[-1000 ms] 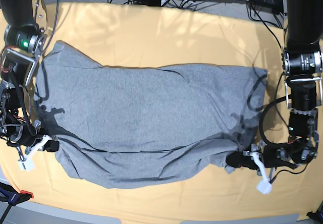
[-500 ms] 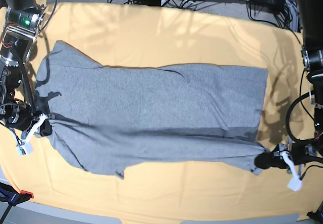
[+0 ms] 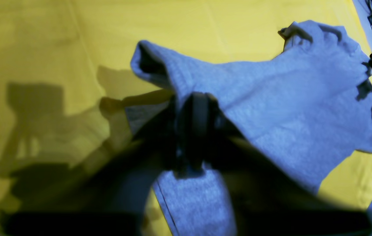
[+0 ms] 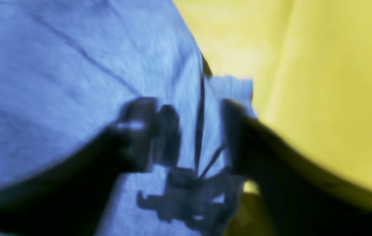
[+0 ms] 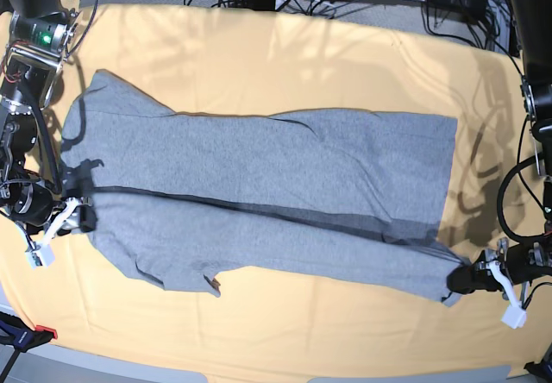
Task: Layout the t-shirt on the table in an organized manner, then fold the t-shirt properly
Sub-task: 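Lift both hem corners and fold them toward the collar, then grasp the folded shirt edge beside the right gripper and pull it outward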
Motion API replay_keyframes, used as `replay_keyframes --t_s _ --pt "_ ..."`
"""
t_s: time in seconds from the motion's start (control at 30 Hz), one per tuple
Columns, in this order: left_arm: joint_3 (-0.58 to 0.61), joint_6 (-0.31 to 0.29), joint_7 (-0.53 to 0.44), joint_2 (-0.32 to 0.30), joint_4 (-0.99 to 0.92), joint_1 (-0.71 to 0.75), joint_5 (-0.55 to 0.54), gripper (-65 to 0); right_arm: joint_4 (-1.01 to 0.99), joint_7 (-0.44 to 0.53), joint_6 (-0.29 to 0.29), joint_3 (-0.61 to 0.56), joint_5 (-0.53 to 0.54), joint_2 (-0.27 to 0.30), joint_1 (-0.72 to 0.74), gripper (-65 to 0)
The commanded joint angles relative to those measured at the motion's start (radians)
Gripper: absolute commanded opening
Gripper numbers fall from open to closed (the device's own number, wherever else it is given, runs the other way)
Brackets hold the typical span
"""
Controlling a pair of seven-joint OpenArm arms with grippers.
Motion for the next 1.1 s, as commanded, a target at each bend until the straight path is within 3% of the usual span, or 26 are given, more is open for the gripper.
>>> replay_keyframes --t_s 0.0,0.07,0.1,0.23,0.33,0.57,0.7,0.93,1.07 --pt "-0.006 -0.006 -0.023 -0.016 0.017 -0.039 -0.026 -40.9 0.02 0.023 0.0 0.006 0.031 0.021 0.04 -18.9" --pt "-0.006 -0.006 -0.023 -0.016 0.017 -0.038 -0.026 -31.4 0.02 0.026 0.0 0.006 0.058 0.026 0.058 -19.0" --pt "-0.006 -0.006 -0.023 -0.017 0.018 -0.038 -0.026 -30.3 0.02 0.032 -0.001 0.006 0.073 0.031 0.069 -19.0" --pt "-0.006 -0.006 -0.023 -0.016 0.017 -0.038 -0.026 -30.3 0.019 0.101 -0.008 0.004 0.119 0.025 0.098 -19.0" --pt "-0.007 -0.006 -0.023 -0.017 0.017 -0.038 -0.025 -30.3 0.016 0.161 -0.018 0.004 0.076 -0.007 0.109 -20.5" --pt "-0.008 -0.006 -0.04 -0.016 0.017 -0.038 -0.022 -30.3 -0.039 0.259 -0.176 0.004 -0.097 -0.116 0.111 -23.1" --pt "-0.008 -0.006 -0.038 -0.016 0.017 -0.038 -0.022 -30.3 -0.169 0.361 -0.293 0.004 -0.188 -0.144 0.131 -23.1" --pt "-0.008 -0.006 -0.04 -0.016 0.017 -0.017 -0.022 -30.3 -0.42 0.436 -0.174 0.005 -0.137 -0.151 0.195 -23.1" --pt "-0.008 -0.006 -0.045 -0.016 0.017 -0.013 -0.023 -30.3 -0.424 0.425 -0.053 0.005 -0.093 -0.148 0.228 -23.1"
